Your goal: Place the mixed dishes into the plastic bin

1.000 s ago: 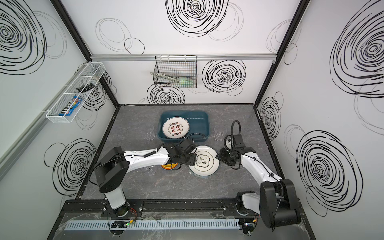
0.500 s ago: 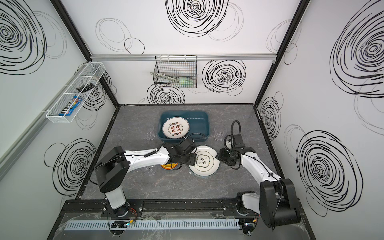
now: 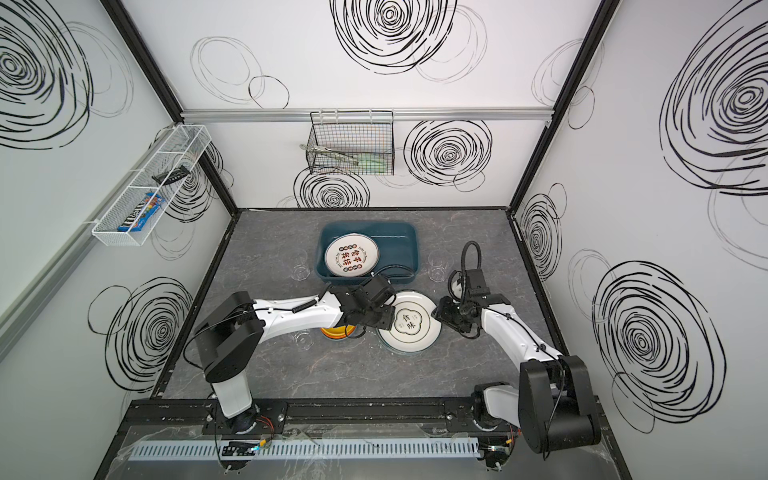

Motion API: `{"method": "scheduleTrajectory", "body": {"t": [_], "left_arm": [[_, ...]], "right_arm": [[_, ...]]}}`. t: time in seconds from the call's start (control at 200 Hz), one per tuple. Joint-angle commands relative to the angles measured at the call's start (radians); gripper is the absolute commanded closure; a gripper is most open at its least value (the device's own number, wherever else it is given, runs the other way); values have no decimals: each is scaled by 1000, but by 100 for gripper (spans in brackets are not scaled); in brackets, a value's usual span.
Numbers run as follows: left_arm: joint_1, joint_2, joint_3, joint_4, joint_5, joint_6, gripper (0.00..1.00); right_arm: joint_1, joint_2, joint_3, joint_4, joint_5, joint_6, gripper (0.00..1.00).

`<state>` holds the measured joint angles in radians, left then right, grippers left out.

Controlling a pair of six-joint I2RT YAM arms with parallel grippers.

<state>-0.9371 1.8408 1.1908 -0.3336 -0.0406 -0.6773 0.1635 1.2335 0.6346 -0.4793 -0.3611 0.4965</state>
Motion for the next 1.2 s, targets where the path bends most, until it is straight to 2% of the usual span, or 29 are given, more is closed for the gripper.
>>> {"method": "scheduleTrajectory", "body": {"t": [0.0,0.695,1.196], "left_arm": [[-11,25,28,16,19,8,37],[-32,48,47,34,63,25,39],[-32,32,43,48,82,37,41]], "right_arm": [[-2,10,-16,5,11,6,50],[-4,-25,-68,30,12,40,54],[-6,-64,-70,12,38,55,76]]}}
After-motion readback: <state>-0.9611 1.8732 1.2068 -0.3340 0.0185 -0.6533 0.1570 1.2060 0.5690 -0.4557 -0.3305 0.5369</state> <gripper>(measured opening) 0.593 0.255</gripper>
